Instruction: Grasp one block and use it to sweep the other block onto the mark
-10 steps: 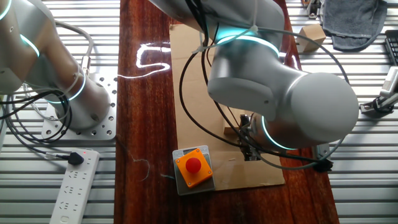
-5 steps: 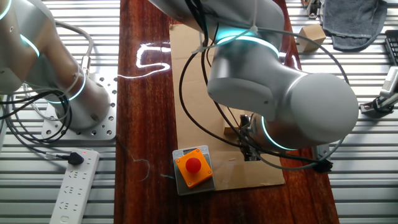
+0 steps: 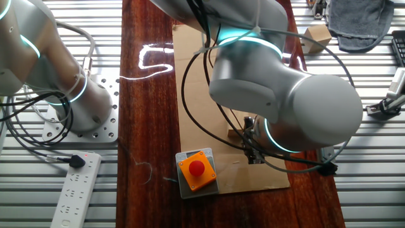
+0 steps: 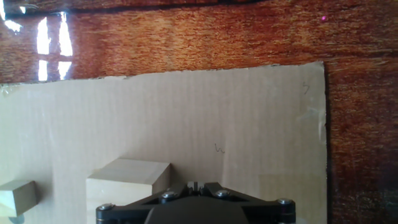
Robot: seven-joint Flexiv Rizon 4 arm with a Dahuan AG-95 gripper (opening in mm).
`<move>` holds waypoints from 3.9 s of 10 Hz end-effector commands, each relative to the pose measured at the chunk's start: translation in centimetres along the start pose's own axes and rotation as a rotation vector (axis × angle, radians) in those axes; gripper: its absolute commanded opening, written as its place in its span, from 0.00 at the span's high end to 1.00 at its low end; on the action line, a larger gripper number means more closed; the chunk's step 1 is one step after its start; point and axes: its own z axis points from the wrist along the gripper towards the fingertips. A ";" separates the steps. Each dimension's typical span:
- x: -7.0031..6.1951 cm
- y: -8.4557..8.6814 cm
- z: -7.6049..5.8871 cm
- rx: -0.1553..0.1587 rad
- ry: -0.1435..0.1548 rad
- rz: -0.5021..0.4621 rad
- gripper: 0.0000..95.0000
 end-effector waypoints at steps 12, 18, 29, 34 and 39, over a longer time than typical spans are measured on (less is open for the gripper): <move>0.0 0.0 0.0 -0.015 -0.010 -0.081 1.00; -0.1 1.1 0.0 -0.014 -0.006 -0.054 1.00; -0.3 7.2 1.7 0.020 -0.021 0.020 1.00; -0.1 9.5 2.5 0.035 -0.018 0.045 1.00; -0.1 9.5 2.4 0.038 -0.014 0.032 1.00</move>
